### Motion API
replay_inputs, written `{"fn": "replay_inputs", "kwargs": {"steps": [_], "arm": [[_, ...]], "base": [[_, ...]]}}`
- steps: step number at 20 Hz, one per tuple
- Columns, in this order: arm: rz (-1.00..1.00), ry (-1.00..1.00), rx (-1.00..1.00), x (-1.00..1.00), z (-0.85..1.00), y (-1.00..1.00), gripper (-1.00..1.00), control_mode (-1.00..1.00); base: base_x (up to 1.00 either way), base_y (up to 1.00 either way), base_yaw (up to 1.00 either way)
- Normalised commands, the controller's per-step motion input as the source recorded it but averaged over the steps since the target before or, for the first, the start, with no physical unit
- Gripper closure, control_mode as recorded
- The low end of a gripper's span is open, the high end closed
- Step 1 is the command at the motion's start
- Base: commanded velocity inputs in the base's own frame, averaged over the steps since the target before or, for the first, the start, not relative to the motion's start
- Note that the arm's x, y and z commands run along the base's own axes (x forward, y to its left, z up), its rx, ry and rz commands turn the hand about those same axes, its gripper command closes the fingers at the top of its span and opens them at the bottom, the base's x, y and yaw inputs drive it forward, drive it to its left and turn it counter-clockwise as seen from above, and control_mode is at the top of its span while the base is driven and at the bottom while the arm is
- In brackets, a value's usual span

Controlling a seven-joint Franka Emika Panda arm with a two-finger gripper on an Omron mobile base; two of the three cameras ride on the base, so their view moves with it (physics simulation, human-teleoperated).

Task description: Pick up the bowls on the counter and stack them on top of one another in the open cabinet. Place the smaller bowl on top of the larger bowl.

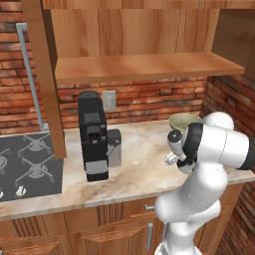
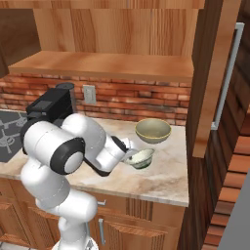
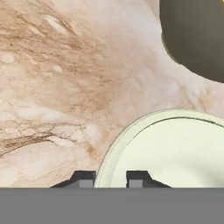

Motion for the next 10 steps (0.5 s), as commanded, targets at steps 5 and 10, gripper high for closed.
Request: {"fn": "replay_inputs", "kwargs": {"steps": [5,10], "arm": [[0.0,0.01,0.03,0.05,0.01,-0.09,1.0,-1.0],[0.0,0.0,0.0,0.0,0.17,-0.08,1.0,-1.0]], "base": [[0.0,0.0,0.0],[0.0,0.0,0.0]]}}
